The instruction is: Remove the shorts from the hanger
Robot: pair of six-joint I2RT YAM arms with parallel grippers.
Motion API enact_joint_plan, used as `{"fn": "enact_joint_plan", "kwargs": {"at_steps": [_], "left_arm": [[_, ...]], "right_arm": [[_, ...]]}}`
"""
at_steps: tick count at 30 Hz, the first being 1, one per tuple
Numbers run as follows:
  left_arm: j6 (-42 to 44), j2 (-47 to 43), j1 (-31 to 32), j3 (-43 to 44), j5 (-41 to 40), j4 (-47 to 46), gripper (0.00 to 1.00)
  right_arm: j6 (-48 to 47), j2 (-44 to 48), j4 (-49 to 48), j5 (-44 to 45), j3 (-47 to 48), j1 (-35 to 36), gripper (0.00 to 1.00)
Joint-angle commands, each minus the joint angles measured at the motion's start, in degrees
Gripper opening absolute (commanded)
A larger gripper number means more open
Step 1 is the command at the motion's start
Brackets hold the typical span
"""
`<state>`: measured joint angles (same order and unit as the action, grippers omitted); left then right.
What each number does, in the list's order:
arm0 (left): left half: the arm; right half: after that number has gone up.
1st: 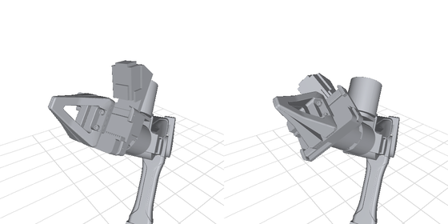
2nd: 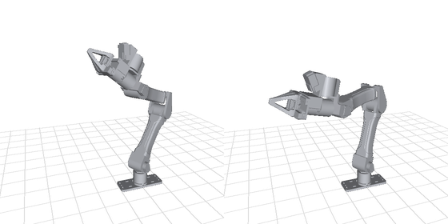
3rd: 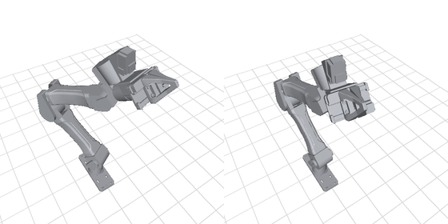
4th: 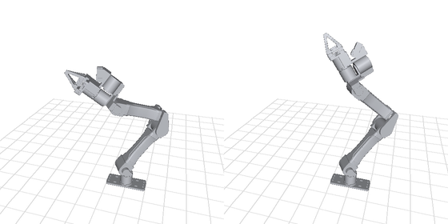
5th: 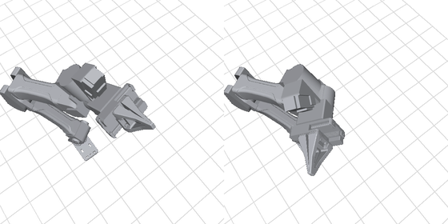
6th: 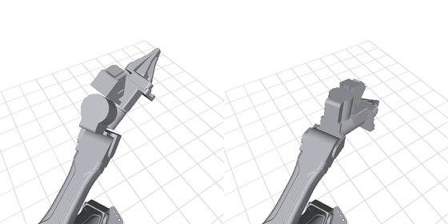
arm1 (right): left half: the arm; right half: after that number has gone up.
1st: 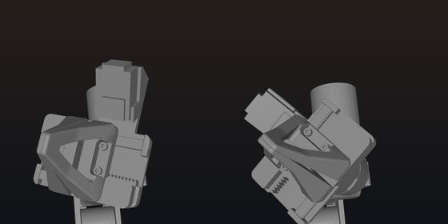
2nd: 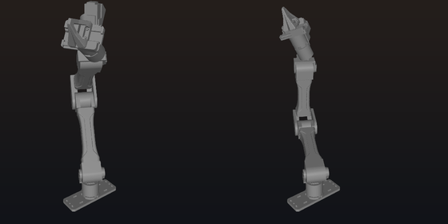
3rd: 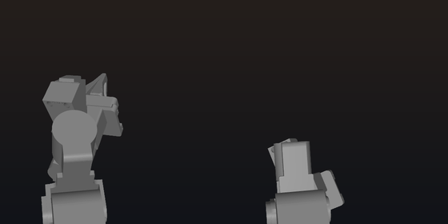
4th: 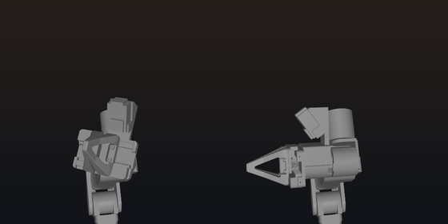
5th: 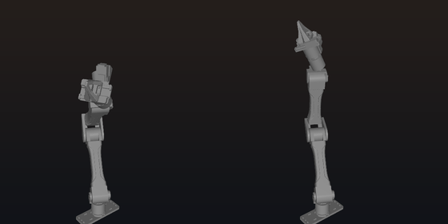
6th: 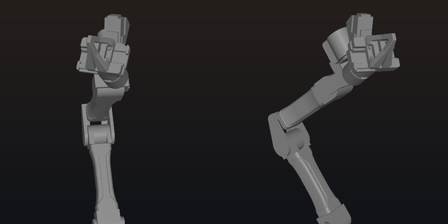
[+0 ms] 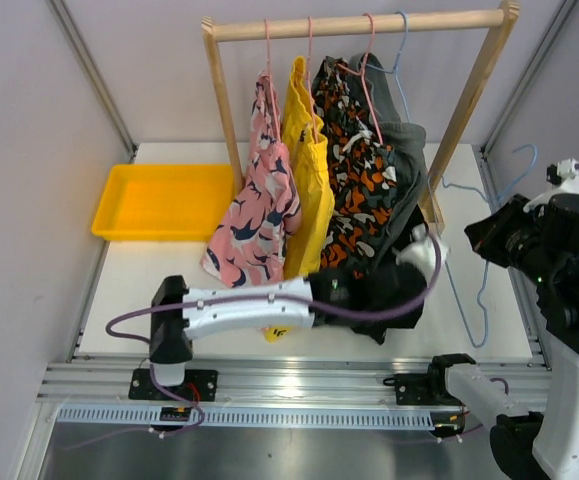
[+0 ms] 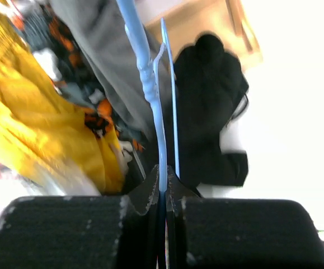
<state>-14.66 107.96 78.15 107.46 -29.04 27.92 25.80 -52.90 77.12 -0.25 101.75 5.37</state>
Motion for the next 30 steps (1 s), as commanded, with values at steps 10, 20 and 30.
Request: {"fn": "enact_joint_plan", "kwargs": {"at_steps": [10, 20, 30], "left_arm": [[-27.6, -25.4, 24.8, -19.3, -17.8, 30.2, 0.0], [-40.0, -42.1, 27.1, -33.2, -20.7, 35.7, 0.0], [-53.7, -45.9, 31.2, -26.7, -26.9, 56.3, 0.0]], "right_arm": [[-3.6, -20.6, -28.9, 0.9, 16.9, -0.4, 0.0], [-3.1, -39.6, -35.3, -2.7, 35.1, -0.3, 0.0], [-3.0, -54.1, -38.4, -4.1, 42.7, 0.1, 0.0]]}}
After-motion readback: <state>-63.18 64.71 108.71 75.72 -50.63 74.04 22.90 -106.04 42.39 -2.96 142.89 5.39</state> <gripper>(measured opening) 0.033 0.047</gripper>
